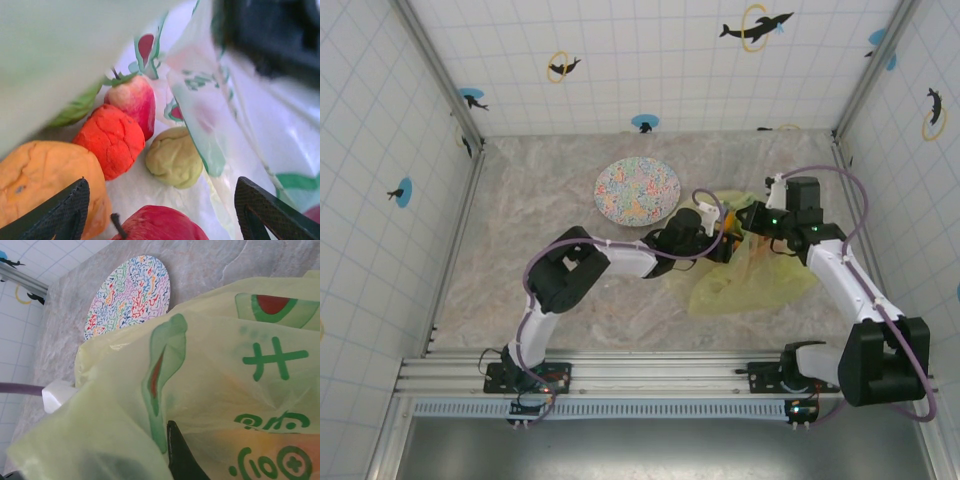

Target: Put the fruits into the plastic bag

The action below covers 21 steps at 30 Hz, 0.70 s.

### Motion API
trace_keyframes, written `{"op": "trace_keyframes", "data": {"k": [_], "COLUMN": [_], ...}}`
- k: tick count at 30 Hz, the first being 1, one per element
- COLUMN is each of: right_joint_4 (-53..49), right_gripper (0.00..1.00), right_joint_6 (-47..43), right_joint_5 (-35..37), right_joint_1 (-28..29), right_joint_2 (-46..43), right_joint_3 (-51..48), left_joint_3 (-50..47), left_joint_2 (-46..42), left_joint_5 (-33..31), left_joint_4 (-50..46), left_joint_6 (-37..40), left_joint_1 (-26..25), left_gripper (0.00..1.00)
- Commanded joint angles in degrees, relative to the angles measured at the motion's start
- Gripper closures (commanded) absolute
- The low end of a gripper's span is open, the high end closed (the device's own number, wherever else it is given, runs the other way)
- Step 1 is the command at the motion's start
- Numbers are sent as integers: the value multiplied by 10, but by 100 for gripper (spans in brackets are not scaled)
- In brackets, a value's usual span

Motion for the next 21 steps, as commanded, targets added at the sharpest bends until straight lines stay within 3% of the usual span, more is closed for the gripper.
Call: {"op": "trace_keyframes", "data": {"k": [1, 7, 21], "right_joint_4": [-10, -9, -3], "right_gripper": [100, 100, 100], "right_joint_6": [-11, -12, -17], "right_joint_5": [1, -1, -3], "right_joint_1": [-7, -12, -29], "right_joint_2": [-15, -16, -11], "right_joint_3": [11, 4, -24], "left_joint_3": [-18, -32, -121], "left_joint_2": [-31, -54, -189], "left_joint_5": [20, 10, -89], "left_joint_4": [12, -11, -128], "left_joint_6": [-4, 21, 171], "left_joint_1": [-3, -3, 0], "left_gripper": [21, 20, 17]}}
